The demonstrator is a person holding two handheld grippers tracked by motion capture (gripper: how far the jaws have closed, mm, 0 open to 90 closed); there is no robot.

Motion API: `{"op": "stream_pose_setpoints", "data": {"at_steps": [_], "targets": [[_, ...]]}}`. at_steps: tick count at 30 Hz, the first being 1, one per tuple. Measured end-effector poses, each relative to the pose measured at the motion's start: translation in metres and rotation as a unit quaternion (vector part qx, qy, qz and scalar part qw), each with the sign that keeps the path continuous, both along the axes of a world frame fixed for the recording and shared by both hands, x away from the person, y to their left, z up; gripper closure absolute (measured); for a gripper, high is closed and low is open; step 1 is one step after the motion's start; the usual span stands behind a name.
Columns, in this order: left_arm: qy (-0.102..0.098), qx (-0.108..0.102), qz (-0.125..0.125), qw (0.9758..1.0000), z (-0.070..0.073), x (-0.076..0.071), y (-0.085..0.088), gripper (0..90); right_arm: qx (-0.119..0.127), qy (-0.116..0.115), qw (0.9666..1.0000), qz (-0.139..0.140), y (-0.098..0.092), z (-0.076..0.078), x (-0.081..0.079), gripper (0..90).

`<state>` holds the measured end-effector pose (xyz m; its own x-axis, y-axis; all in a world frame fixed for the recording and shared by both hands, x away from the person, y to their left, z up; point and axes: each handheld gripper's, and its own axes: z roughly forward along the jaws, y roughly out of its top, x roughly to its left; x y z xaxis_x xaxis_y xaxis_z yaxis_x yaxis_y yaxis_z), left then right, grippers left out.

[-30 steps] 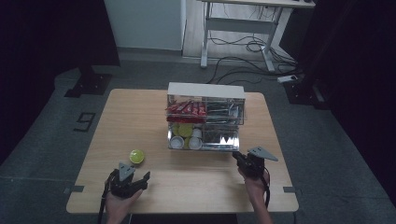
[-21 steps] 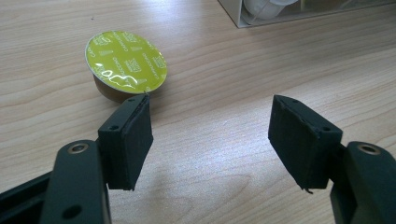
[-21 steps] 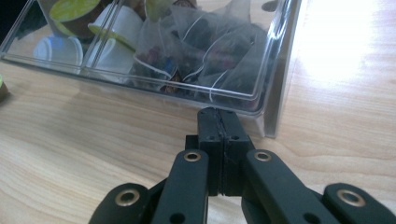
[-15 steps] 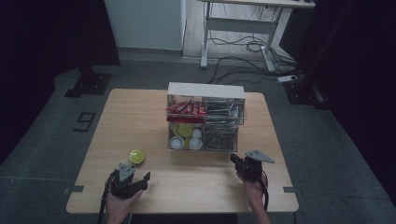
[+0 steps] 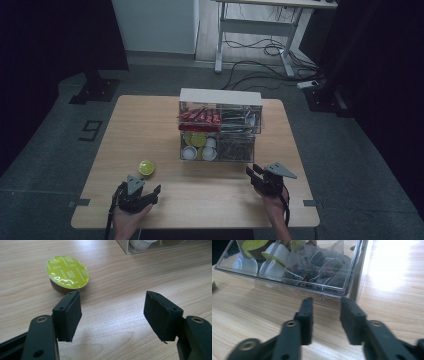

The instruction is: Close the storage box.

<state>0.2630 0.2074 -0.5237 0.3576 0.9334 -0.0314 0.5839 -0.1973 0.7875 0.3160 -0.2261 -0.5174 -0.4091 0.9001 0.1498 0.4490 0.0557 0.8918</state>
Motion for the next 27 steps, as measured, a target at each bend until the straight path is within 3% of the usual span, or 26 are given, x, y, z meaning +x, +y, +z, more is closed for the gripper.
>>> {"op": "stream_pose_setpoints", "data": {"at_steps": [6,14,27], "targets": [[0.004,-0.002,-0.003,1.0000,0.000,0.000,0.002,30.6,0.001,-0.011,0.9999,0.004,-0.008,0.001,-0.007,46.8],[0.011,-0.004,-0.011,0.9999,-0.001,0.000,0.003,30.3,-0.004,-0.018,0.9996,0.022,-0.023,-0.001,-0.017,43.9],[0.020,-0.002,-0.024,0.9995,-0.004,0.000,0.000,30.0,-0.007,0.007,0.9997,0.023,-0.058,-0.022,-0.040,41.1]]}}
